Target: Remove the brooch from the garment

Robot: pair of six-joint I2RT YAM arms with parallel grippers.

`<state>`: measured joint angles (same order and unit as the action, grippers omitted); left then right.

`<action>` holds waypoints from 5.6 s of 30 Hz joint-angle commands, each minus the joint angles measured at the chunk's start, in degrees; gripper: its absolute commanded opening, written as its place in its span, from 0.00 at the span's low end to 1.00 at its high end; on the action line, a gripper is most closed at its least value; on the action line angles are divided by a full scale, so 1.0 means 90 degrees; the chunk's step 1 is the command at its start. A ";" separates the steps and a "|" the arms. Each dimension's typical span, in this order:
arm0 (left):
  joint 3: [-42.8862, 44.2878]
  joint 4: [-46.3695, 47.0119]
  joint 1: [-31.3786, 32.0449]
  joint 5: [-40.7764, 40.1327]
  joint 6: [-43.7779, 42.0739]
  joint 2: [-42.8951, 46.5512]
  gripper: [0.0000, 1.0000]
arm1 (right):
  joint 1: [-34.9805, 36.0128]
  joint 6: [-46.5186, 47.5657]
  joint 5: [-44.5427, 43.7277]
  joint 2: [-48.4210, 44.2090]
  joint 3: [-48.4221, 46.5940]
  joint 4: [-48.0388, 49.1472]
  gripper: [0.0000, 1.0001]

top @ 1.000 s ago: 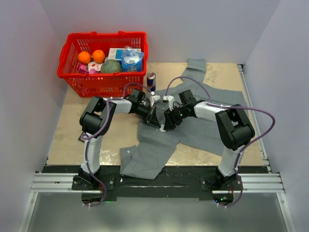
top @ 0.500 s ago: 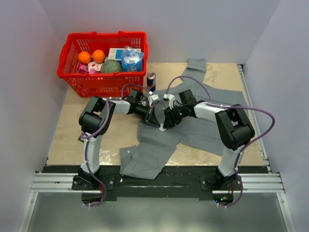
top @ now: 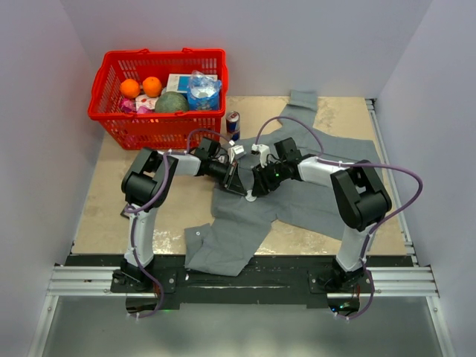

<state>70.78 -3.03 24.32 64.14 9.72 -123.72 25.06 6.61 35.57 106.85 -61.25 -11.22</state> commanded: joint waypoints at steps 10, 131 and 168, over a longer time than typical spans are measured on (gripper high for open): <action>-0.0033 0.0229 -0.0104 0.0188 0.0200 0.0085 0.00 | 0.0311 0.0134 -0.0446 0.0296 -0.0352 -0.0159 0.44; 0.0123 0.0434 -0.0202 0.0305 0.0327 -0.0130 0.00 | 0.0214 0.2478 0.0227 0.0853 -0.1749 -0.1770 0.48; 0.0133 0.0668 -0.0212 0.0442 0.0580 -0.0179 0.00 | 0.0585 0.2410 -0.0525 0.1019 -0.1690 -0.1907 0.47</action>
<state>70.61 -0.23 22.90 65.34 12.99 -124.84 28.53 28.45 33.89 115.44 -78.02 -30.09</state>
